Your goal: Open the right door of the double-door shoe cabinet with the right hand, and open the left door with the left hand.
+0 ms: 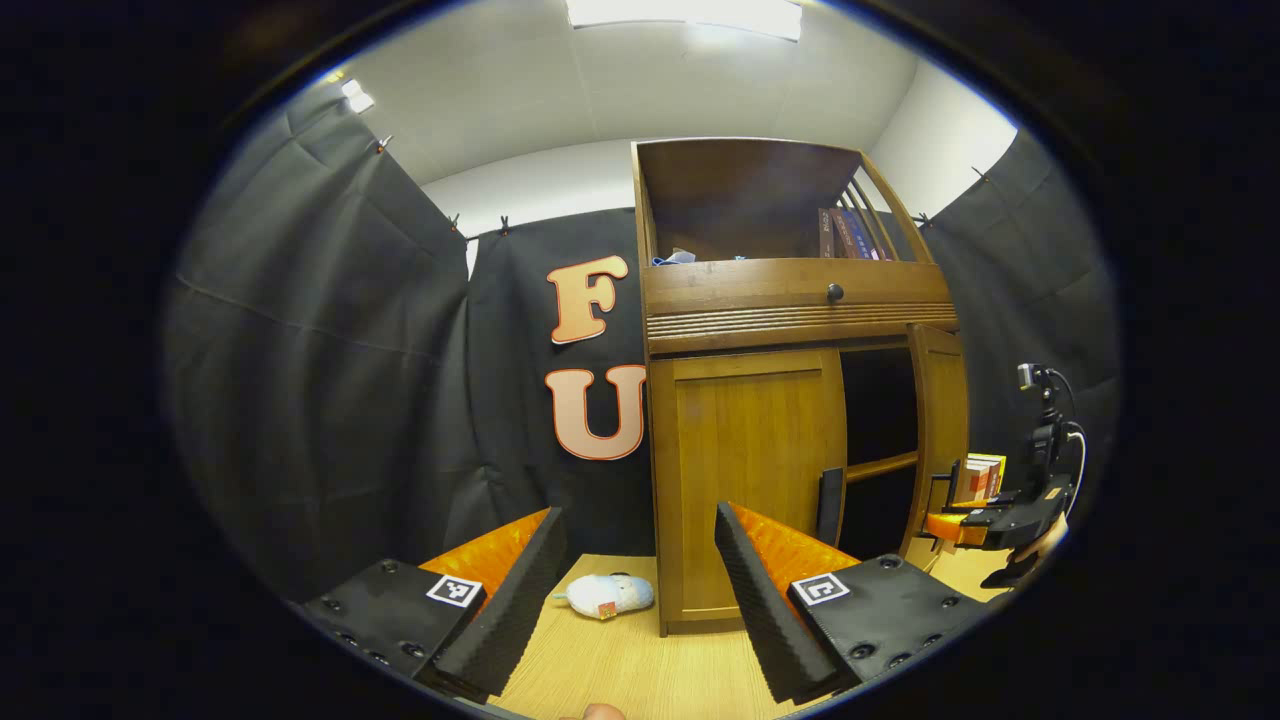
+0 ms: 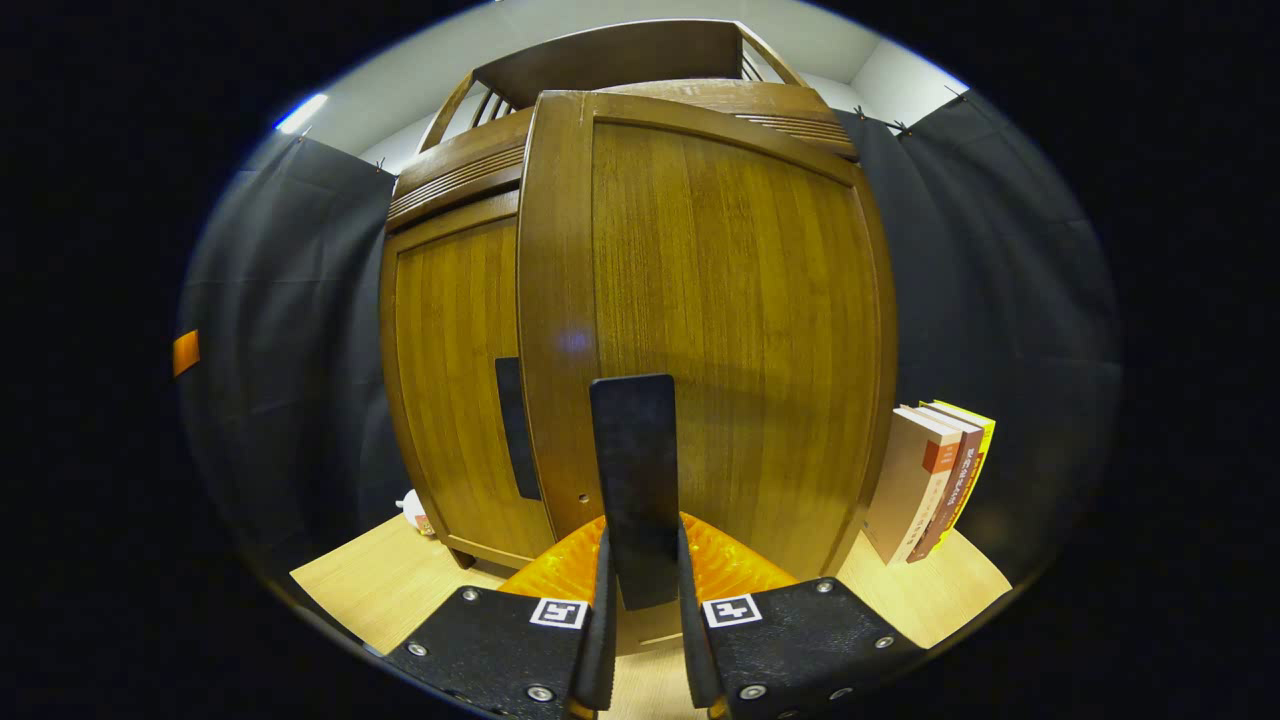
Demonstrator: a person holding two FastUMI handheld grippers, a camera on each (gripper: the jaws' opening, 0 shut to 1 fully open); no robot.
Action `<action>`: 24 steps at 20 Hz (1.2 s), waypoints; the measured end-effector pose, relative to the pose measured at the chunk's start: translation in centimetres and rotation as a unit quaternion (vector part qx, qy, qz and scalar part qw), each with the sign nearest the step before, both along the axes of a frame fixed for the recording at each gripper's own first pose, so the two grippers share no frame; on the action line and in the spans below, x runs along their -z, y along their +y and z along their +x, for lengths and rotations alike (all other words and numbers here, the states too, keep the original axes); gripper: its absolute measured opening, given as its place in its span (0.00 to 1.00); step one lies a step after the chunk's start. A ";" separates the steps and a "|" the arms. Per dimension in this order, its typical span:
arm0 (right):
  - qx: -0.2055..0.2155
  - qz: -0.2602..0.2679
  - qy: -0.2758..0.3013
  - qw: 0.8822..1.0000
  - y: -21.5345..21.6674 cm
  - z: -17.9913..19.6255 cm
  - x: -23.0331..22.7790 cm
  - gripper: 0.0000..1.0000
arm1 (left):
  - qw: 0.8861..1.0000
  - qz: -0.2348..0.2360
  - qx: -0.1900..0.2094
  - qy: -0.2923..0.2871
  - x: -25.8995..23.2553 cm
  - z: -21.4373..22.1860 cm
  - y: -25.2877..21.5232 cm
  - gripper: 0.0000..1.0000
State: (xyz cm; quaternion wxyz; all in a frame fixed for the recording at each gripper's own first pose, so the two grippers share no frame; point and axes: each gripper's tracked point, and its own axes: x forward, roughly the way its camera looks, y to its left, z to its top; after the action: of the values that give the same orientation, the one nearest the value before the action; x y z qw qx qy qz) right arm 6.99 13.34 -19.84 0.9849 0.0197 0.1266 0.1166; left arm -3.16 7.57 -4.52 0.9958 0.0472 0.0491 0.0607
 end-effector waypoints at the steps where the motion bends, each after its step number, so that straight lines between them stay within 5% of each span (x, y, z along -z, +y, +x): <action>1: -0.001 0.000 0.000 1.000 -0.4 -0.5 -0.1 0.28 | 1.000 -0.001 0.002 0.000 0.0 0.0 -0.1 0.97; 3: 0.000 -0.001 -0.002 1.000 -1.4 -1.4 -0.4 0.31 | 1.000 -0.002 0.007 0.000 0.0 0.0 -0.3 0.96; 5: 0.003 -0.003 -0.003 1.000 -2.3 -2.2 -0.6 0.24 | 1.000 -0.004 0.013 0.001 -0.1 -0.1 -0.4 0.96; 10: 0.010 -0.007 -0.005 1.000 -4.5 -4.0 -1.3 0.31 | 1.000 -0.006 0.029 0.007 0.2 -0.1 -1.0 0.96; 11: 0.012 -0.006 -0.006 1.000 -4.9 -4.3 -1.3 0.23 | 0.999 -0.006 0.032 0.010 0.2 -0.2 -0.8 0.99; 14: 0.020 -0.009 -0.008 1.000 -6.3 -4.9 -1.3 0.27 | 0.999 -0.002 0.034 0.014 0.5 -0.4 -0.7 0.96; 19: 0.036 -0.024 -0.013 0.999 -8.3 -5.9 -1.5 0.15 | 0.999 -0.009 0.038 0.017 0.6 -0.6 -1.0 0.99; 22: 0.048 -0.030 -0.013 0.998 -10.1 -6.5 -1.6 0.22 | 0.999 -0.010 0.038 0.021 0.8 -0.6 -1.6 0.96; 24: 0.057 -0.035 -0.015 0.998 -11.4 -6.9 -1.5 0.09 | 0.999 -0.013 0.039 0.021 1.0 -0.9 -2.2 0.94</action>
State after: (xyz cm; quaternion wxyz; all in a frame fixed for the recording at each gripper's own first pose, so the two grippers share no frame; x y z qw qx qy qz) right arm 0.12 1.99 -18.30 0.9918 -0.0093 0.1149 0.0560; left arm -4.03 5.38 -5.52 0.9967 0.0373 0.0693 0.0197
